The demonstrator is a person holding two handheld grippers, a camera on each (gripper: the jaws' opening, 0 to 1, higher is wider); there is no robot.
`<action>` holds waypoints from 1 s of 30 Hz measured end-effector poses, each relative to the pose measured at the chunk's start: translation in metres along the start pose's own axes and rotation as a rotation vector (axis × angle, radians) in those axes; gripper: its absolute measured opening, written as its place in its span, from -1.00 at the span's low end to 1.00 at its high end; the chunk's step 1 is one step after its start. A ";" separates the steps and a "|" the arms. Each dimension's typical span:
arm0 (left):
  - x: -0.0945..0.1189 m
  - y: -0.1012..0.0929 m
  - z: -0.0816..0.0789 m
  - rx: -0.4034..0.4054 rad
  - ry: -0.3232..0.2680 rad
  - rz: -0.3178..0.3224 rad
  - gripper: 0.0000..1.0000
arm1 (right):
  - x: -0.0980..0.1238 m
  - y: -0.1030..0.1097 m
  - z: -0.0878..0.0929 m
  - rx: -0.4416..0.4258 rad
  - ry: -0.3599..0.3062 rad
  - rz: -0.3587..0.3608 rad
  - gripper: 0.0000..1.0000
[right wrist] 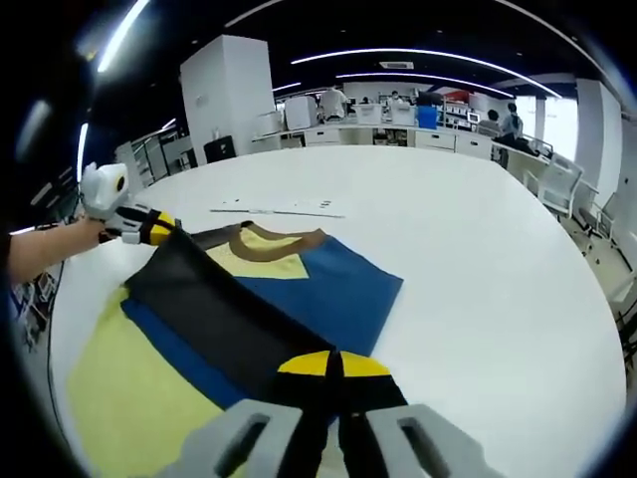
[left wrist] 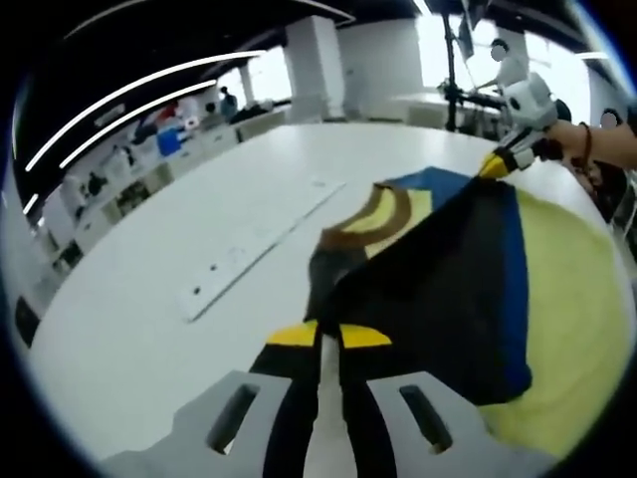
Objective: Fold the garment on the visible template until the final outline fits inside the template.
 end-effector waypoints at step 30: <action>0.004 0.013 -0.014 -0.245 0.083 -0.178 -1.00 | -0.003 -0.007 -0.003 -0.014 -0.012 -0.009 -1.00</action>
Point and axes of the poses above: the point that each gripper's makers call its tool centre point, and the gripper's own axes: x roughly backward along the fingers, y roughly to its left, z roughly out of its underside, the point moved 9 cm from there along x, roughly backward along the fingers, and after that the axes turned 4 degrees about x, right-handed, at the moved point
